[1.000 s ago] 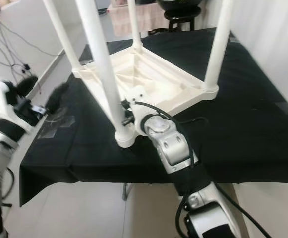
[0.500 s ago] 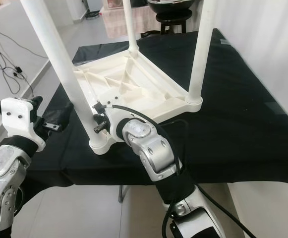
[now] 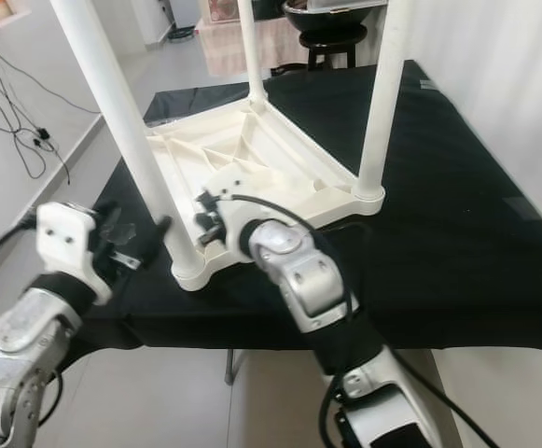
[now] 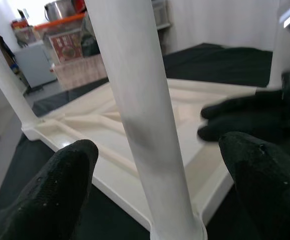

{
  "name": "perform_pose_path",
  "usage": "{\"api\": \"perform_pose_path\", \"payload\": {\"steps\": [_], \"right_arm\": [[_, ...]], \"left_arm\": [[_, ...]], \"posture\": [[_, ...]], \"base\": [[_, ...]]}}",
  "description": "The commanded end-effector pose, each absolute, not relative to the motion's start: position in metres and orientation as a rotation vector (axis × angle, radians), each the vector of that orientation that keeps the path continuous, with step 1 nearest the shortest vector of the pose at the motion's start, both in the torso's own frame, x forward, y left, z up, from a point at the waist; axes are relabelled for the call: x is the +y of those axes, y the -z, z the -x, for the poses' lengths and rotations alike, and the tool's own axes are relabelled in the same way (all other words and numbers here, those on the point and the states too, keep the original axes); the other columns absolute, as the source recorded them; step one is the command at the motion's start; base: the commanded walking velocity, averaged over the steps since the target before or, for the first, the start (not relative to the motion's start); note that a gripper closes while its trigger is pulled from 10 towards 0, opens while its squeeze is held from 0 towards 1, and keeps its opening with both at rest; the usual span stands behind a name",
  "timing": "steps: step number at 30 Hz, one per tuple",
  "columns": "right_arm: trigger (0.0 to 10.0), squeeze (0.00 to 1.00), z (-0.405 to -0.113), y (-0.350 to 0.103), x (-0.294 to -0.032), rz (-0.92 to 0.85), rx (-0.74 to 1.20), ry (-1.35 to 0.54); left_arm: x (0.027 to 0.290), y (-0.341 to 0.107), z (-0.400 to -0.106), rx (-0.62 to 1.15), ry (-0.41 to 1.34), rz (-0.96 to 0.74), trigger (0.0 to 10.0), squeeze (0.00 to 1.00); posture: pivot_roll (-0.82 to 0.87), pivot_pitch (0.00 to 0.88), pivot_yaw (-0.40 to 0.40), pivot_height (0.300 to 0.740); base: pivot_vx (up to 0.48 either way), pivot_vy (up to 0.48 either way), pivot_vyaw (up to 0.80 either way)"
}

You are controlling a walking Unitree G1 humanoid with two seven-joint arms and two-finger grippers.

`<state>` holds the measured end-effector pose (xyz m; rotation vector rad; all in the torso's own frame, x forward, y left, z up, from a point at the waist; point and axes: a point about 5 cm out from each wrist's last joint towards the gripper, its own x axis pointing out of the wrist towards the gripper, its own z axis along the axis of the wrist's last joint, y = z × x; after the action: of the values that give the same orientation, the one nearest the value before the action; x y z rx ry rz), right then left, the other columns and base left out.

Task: Building children table

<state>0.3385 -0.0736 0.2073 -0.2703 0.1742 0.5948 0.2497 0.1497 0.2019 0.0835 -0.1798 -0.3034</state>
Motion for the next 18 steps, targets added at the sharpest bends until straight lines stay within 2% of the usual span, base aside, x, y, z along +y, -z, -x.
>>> {"api": "perform_pose_path", "payload": {"steps": [1, 8, 9, 18], "right_arm": [[10.0, 0.0, -0.341, -0.21, -0.074, 0.273, 0.157, -0.586], [10.0, 0.0, -0.344, -0.209, -0.08, 0.289, 0.164, -0.555], [10.0, 0.0, -0.345, -0.21, -0.083, 0.291, 0.162, -0.544], [10.0, 0.0, -0.346, -0.215, -0.088, 0.286, 0.15, -0.53]], "left_arm": [[0.153, -0.196, -0.25, -0.147, 0.293, -0.089, 10.0, 0.0], [0.16, -0.189, -0.262, -0.133, 0.245, -0.117, 10.0, 0.0], [0.168, -0.187, -0.276, -0.138, 0.209, -0.109, 10.0, 0.0], [0.179, -0.178, -0.304, -0.126, 0.176, -0.067, 10.0, 0.0]], "posture": [[-0.05, 0.037, 0.113, 0.74], [-0.05, 0.04, 0.106, 0.74], [-0.06, 0.049, 0.103, 0.74], [-0.09, 0.071, 0.112, 0.74]], "base": [[0.0, 0.0, 0.0], [0.0, 0.0, 0.0], [0.0, 0.0, 0.0], [0.0, 0.0, 0.0]]}}
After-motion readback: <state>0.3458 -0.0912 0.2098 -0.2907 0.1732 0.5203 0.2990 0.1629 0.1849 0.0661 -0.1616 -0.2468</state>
